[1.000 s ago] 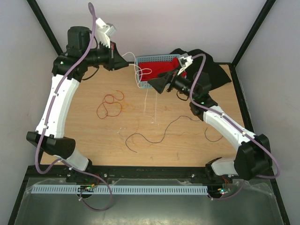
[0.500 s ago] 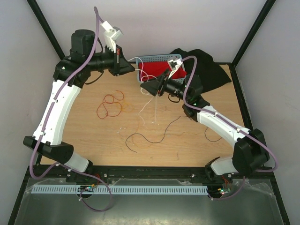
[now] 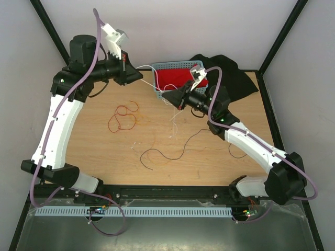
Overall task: Zip-tie the wires
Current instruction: Straighten the cable at the center of the board.
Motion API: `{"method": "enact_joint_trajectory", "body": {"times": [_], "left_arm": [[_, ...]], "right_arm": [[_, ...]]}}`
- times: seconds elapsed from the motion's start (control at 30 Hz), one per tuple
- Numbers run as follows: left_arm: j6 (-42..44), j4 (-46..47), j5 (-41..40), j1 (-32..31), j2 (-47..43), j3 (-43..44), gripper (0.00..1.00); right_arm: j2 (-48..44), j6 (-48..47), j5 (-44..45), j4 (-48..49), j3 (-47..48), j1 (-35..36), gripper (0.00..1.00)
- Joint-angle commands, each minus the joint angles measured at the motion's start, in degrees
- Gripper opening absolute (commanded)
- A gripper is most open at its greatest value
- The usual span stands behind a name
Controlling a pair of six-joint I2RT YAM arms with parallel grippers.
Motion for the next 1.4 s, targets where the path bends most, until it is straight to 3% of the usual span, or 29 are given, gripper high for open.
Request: {"method": "enact_joint_trajectory", "body": {"times": [0.0, 0.33, 0.47, 0.67, 0.77, 0.9, 1.0, 1.2, 1.37], "left_arm": [[0.48, 0.97, -3.57, 4.08, -3.60, 1.69, 0.00], [4.95, 1.18, -19.92, 5.81, -8.66, -5.24, 0.00], [6.04, 1.19, -22.29, 6.24, -8.66, -6.98, 0.00], [7.14, 1.39, -24.47, 6.43, -8.84, -9.03, 0.00], [7.34, 1.57, -19.15, 6.53, -9.13, -9.74, 0.05], [4.70, 1.78, -9.62, 6.68, -9.46, -11.00, 0.35], [2.98, 2.32, 0.58, 7.16, -9.38, -10.94, 0.48], [1.74, 2.92, 21.77, 7.34, -6.80, -8.98, 0.54], [1.42, 2.90, 33.81, 7.30, -4.34, -9.69, 0.54]], "right_arm": [[-3.69, -7.07, 4.98, -9.47, -1.95, 0.03, 0.01], [-9.15, -18.91, 13.51, -29.21, 3.46, -0.08, 0.00], [-11.98, -20.90, 14.98, -31.84, 3.06, -0.12, 0.00], [-13.58, -19.72, 9.44, -32.04, 1.92, -0.08, 0.00], [-13.03, -18.83, 9.86, -31.99, 2.66, -0.08, 0.00], [-12.42, -17.68, 8.92, -31.94, 4.28, -0.09, 0.00], [-12.42, -17.66, 5.64, -32.08, 5.17, -0.08, 0.00], [-13.83, -22.76, -4.44, -35.17, 5.93, -0.08, 0.00], [-15.07, -25.22, -7.40, -37.38, 6.43, -0.09, 0.00]]}}
